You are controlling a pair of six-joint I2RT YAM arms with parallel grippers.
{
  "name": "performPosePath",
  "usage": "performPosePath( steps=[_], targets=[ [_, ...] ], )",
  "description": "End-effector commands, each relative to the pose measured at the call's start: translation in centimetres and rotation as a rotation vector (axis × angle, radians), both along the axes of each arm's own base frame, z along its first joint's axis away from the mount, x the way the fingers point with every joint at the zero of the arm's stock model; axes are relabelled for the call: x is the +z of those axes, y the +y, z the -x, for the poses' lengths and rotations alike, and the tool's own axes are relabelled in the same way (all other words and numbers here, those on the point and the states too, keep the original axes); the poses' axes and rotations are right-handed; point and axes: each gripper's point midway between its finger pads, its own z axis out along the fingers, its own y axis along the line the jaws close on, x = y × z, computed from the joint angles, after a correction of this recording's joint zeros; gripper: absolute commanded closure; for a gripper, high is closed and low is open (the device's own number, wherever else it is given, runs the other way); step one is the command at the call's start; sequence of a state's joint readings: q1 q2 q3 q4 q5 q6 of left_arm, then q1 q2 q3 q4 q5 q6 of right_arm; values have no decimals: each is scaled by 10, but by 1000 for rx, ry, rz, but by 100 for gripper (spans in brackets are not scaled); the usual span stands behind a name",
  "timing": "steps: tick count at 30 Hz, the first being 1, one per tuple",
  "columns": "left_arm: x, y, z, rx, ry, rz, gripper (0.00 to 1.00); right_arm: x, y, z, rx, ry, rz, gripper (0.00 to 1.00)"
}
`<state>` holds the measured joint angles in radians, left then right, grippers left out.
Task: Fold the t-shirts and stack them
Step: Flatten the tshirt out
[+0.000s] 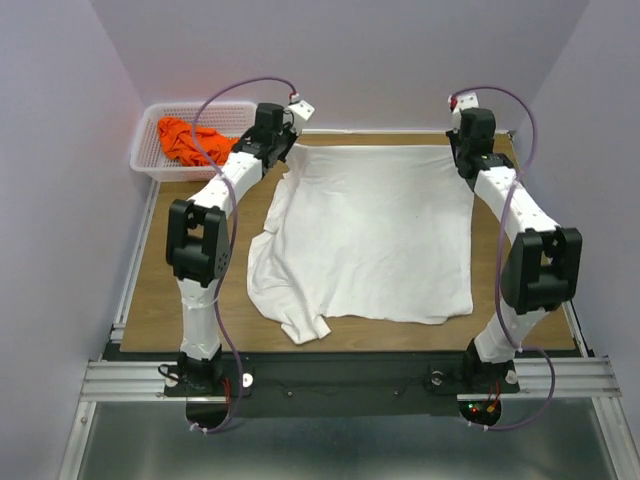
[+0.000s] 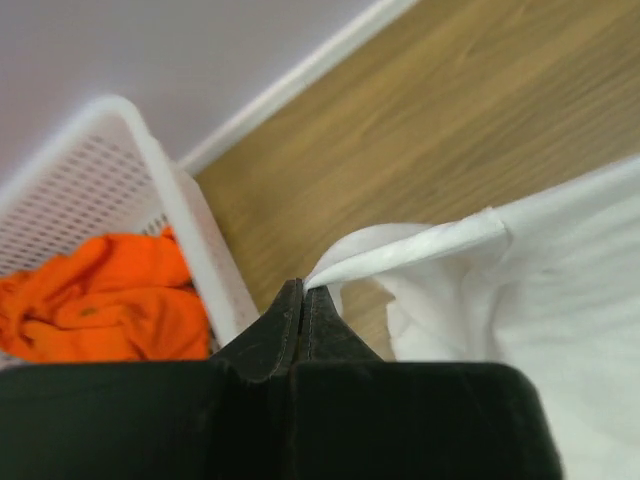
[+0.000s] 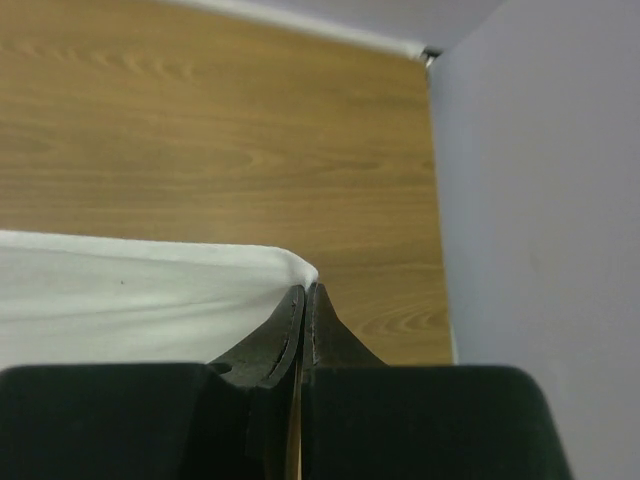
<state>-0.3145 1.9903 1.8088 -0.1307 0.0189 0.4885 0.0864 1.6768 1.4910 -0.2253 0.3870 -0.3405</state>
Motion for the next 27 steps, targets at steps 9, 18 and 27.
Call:
performPosePath(
  steps=[9, 18, 27],
  targets=[
    [30, -6, -63, 265, -204, 133, 57, -64, -26, -73, -212, -15, -46, 81],
    [92, 25, -17, 531, -235, 487, 22, -44, -6, -31, -202, -30, -260, 24],
    [7, 48, 80, 683, 106, 485, 28, -104, 58, 66, -146, 163, -719, 28]
  ],
)
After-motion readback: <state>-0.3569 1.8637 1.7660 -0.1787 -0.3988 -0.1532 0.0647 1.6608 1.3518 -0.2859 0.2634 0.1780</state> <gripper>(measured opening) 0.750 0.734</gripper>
